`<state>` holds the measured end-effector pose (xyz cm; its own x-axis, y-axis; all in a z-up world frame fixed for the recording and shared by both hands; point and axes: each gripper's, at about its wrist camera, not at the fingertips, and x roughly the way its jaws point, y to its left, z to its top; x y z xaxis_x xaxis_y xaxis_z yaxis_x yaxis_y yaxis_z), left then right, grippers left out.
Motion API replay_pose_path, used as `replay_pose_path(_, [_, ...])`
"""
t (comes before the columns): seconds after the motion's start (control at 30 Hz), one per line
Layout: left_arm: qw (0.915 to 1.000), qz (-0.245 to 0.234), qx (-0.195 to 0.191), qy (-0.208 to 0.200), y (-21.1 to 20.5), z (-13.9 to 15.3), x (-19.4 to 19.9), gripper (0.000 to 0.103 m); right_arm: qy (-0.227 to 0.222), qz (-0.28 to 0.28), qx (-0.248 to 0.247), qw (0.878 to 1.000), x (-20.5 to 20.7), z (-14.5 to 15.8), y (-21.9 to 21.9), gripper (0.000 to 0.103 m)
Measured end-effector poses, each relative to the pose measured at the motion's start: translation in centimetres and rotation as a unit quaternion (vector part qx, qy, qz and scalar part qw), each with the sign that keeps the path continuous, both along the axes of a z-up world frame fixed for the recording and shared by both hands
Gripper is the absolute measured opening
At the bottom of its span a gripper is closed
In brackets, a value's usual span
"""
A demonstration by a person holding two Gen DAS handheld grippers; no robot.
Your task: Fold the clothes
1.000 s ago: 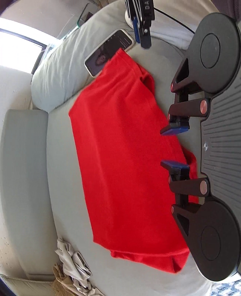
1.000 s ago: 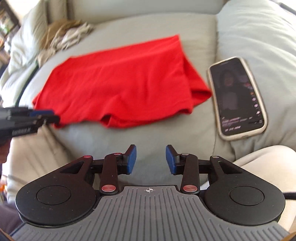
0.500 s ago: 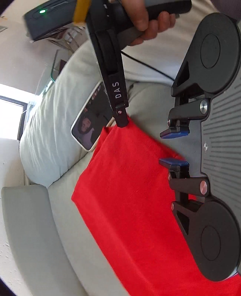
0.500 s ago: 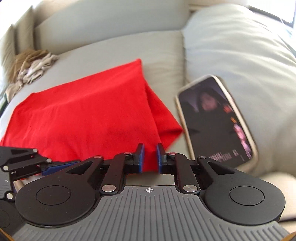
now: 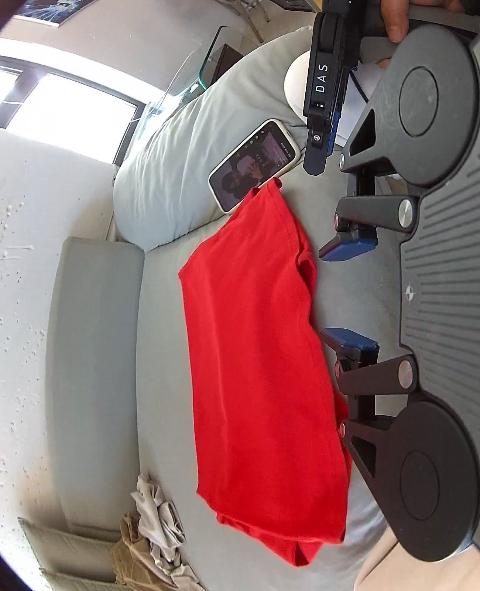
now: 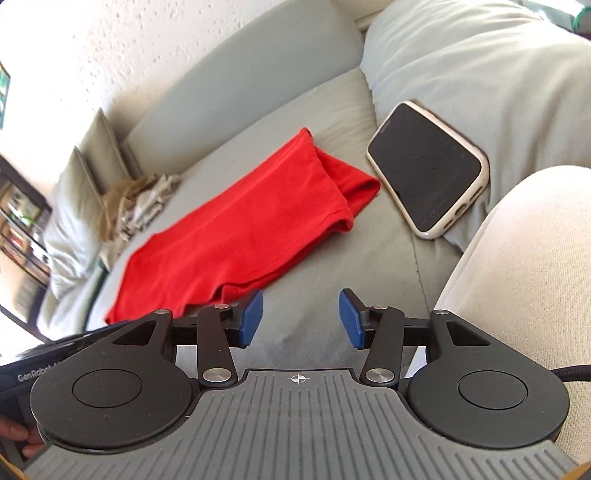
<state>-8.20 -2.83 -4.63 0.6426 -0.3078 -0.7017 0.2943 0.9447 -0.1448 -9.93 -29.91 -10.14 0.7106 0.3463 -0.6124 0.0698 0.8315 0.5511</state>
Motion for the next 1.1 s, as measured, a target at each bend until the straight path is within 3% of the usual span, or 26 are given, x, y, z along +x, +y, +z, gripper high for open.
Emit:
replay_pose_path(0.17, [0.9991,0.016,0.034,0.018,-0.7,0.0,-0.8,0.045,-0.013,0.016,0.007,1.0,-0.8,0.1,0.0,0.053])
replay_pose_path(0.3, [0.999,0.008,0.031,0.032,-0.5,-0.5,-0.8,0.045,-0.016,0.009,0.02,1.0,-1.3,0.1,-0.5,0.053])
replay_pose_path(0.5, [0.999,0.032,0.007,0.03,1.2,-1.4,-0.2,0.045,-0.002,0.005,-0.006,1.0,-0.7,-0.5,0.1,0.054])
replay_pose_path(0.67, [0.9962,0.065,-0.046,0.037,3.5,-1.8,0.3,0.045,0.007,0.025,-0.035,0.999,-0.1,-0.2,1.4,0.053])
replay_pose_path(0.73, [0.9956,0.064,-0.061,0.032,4.1,-1.4,0.7,0.043,-0.002,0.04,-0.049,0.998,0.0,0.6,2.1,0.045])
replay_pose_path(0.77, [0.9958,0.059,-0.066,0.026,4.3,-1.1,0.9,0.041,-0.009,0.05,-0.06,0.997,0.2,1.1,2.6,0.028])
replay_pose_path(0.83, [0.9964,0.048,-0.07,0.011,4.7,-0.4,1.7,0.039,-0.025,0.069,-0.079,0.994,1.0,2.1,3.6,0.008])
replay_pose_path(0.93, [0.9966,0.058,-0.058,-0.013,5.3,0.2,4.1,0.037,-0.06,0.088,-0.108,0.988,3.0,3.7,4.8,0.008])
replay_pose_path(1.0, [0.9948,0.091,-0.04,-0.024,5.8,0.1,6.4,0.022,-0.077,0.085,-0.143,0.983,5.4,4.4,5.5,0.008])
replay_pose_path(1.1, [0.9881,0.14,-0.036,-0.05,6.8,-0.3,10.4,0.02,-0.08,0.067,-0.169,0.98,9.9,4.3,6.4,0.012])
